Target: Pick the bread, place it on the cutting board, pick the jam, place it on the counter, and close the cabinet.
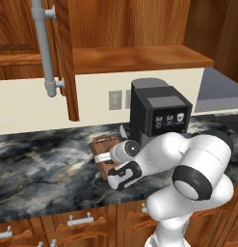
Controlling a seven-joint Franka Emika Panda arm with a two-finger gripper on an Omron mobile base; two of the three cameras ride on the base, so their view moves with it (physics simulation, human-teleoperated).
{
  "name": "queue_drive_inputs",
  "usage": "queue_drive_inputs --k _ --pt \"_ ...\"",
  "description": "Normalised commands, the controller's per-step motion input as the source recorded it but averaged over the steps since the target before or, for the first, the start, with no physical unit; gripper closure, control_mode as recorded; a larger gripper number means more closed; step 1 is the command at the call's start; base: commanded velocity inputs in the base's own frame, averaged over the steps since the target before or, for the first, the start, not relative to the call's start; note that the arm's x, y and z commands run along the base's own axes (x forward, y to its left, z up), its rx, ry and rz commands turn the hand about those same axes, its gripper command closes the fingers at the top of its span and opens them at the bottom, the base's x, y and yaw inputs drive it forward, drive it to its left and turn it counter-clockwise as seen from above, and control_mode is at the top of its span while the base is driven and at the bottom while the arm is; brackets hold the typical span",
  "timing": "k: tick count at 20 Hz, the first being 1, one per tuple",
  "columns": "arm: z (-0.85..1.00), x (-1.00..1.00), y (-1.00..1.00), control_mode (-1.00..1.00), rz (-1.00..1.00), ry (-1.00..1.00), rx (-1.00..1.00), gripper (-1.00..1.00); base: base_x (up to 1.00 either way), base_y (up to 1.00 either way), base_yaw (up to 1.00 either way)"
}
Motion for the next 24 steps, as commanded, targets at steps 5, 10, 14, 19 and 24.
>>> queue_drive_inputs --k 5,10,14,19,24 --pt "-0.19 0.01 0.0 -1.0 0.0 0.0 0.0 1.0 0.0 0.0 0.0" --pt "-0.3 0.0 0.0 -1.0 0.0 0.02 0.0 1.0 0.0 0.0 0.0" --pt "-0.26 0.0 0.0 -1.0 0.0 0.05 0.0 1.0 0.0 0.0 0.0" --pt "-0.22 0.0 0.0 -1.0 0.0 0.05 0.0 1.0 0.0 0.0 0.0" --pt "-0.01 0.0 0.0 -1.0 0.0 0.01 0.0 1.0 0.0 0.0 0.0"
